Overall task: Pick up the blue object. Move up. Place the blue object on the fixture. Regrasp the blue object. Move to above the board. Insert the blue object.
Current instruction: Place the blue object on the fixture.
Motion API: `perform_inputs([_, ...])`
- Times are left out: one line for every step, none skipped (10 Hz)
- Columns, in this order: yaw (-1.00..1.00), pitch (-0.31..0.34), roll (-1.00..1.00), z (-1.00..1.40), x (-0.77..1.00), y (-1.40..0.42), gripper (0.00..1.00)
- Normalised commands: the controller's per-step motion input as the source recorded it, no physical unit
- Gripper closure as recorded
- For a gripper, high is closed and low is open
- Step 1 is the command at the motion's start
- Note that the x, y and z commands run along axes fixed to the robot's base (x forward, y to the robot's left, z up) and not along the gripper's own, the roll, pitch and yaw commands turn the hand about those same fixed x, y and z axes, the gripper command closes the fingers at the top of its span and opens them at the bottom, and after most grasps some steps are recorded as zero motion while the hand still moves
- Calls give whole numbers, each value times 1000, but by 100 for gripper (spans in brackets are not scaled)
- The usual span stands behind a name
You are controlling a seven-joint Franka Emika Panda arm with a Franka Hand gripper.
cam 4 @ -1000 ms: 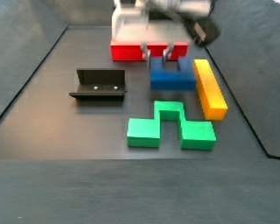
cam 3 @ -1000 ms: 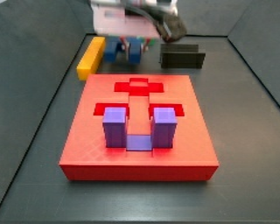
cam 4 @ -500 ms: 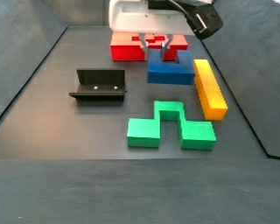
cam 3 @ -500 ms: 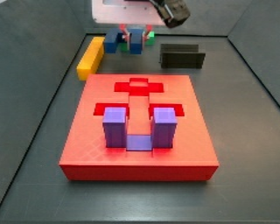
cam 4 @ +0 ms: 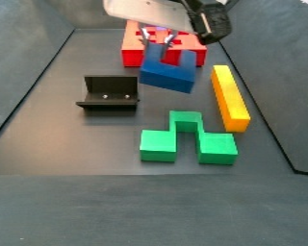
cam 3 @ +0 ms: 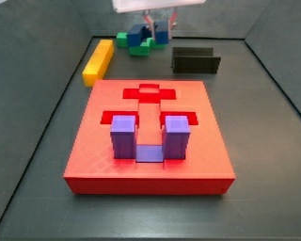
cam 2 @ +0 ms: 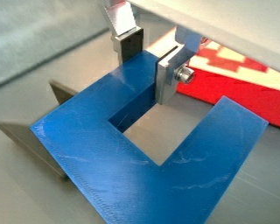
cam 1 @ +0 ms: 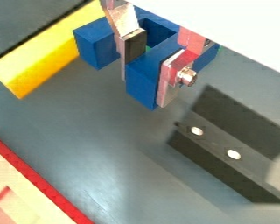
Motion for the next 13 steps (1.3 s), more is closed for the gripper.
perform_inputs([-17,-89,-757,337,580,154,100])
perform_inputs([0,0,-646,349,534,146,100])
perform_inputs([17,197,-349,360,537,163,100])
perform_inputs([29,343,-294,391,683,169,100])
perform_inputs([0,317,-383,380,746,203,100])
perform_inputs([0,309,-411,329,817,234,100])
perform_inputs([0,420,-323,234,854,231,100])
perform_inputs([0,343,-409,180,871,237,100])
perform_inputs([-49,200,-643,120,811,209,100])
perform_inputs([-197,54,-820,63,694,183,100])
perform_inputs([-246,0,-969,9,649,129,100])
perform_inputs([-254,0,-1000,0,591,134,100])
perform_inputs([-234,0,-1000,0,563,183,100])
